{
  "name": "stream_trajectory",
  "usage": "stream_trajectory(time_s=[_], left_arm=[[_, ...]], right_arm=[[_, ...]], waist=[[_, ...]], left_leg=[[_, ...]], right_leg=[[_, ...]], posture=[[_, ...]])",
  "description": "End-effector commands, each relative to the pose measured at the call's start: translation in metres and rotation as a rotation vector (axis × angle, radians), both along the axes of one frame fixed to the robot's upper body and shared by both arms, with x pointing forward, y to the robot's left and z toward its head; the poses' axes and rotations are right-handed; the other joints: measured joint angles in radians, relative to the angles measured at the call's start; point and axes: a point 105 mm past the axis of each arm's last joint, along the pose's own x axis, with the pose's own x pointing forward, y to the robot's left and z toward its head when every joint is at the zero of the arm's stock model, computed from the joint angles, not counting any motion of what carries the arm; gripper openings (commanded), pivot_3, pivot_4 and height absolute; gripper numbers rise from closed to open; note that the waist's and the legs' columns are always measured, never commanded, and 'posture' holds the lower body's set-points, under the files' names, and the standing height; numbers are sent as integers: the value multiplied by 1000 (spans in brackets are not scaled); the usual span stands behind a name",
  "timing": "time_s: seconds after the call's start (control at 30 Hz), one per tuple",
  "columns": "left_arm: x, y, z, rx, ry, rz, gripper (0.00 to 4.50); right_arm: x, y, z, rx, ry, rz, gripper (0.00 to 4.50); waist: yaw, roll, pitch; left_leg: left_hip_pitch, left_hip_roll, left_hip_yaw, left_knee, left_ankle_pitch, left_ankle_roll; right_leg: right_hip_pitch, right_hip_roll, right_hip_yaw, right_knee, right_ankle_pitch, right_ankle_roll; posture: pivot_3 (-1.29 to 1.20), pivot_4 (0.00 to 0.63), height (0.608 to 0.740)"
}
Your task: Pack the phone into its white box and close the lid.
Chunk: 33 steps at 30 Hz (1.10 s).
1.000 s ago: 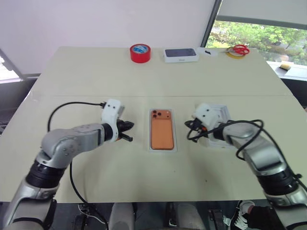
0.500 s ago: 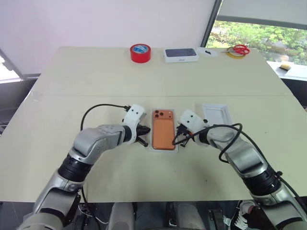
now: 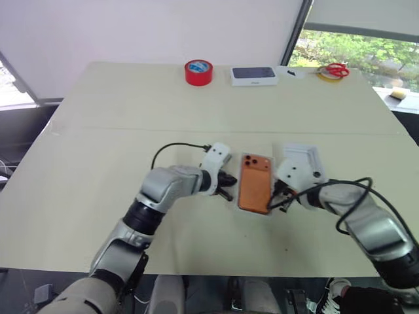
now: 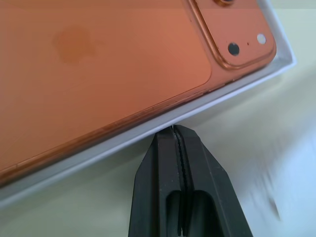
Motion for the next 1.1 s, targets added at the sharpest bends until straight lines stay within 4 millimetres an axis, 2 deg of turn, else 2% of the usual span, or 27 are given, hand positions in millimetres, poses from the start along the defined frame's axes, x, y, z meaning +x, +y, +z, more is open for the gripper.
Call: stream_trajectory(time_s=[0.03,0.2,0.47,0.6,0.77,0.83,0.9,0.93,1.0,1.1], left_arm=[[-42,-51,4,-57,49,-258,25],[-47,-57,0,-46,63,-288,25],[-44,-51,-1,-40,66,-285,25],[-37,-39,1,-30,46,-249,25],[-24,-14,16,-69,9,-179,25],[-18,0,21,-74,-14,-139,0],[-14,15,29,-82,-71,-119,0],[-14,19,31,-84,-93,-120,0],[-15,31,40,-77,-206,-152,0],[-21,45,41,-61,-304,-208,0]], right_arm=[[-16,8,11,33,-11,71,0],[-26,-10,7,13,10,18,0],[-26,-24,6,3,3,-32,0],[-30,-34,13,8,7,-45,0],[-37,-46,31,47,30,-40,0],[-38,-50,37,49,28,-39,559],[-33,-51,50,86,-3,-53,1295],[-30,-51,54,101,-15,-60,1823],[-19,-59,60,125,-23,-144,1823],[-6,-67,59,175,18,-263,1823]], waist=[[-3,0,0],[-5,0,0],[-5,0,0],[-5,0,0],[-10,1,0],[-11,1,0],[-12,1,0],[-14,1,0],[-16,1,0],[-21,2,0]], left_leg=[[0,0,0,0,0,0],[1,0,-1,0,0,0],[0,0,-1,0,0,0],[0,0,-1,0,0,0],[1,1,-1,0,0,0],[1,1,-1,0,0,0],[2,1,-1,-1,0,0],[2,1,-1,-1,0,0],[2,1,-1,-1,0,0],[2,2,-1,-1,0,0]], right_leg=[[0,0,0,0,0,0],[0,0,0,0,0,0],[0,0,0,0,0,0],[0,0,0,0,0,0],[0,1,0,0,0,0],[0,2,0,1,0,0],[0,2,0,1,0,0],[0,2,0,1,0,0],[0,1,1,1,0,0],[0,1,1,1,0,0]], posture=[[0,150,730],[0,150,730],[0,150,730],[0,150,730],[0,150,730],[0,150,730],[0,150,730],[0,150,730],[0,150,730],[0,150,730]])
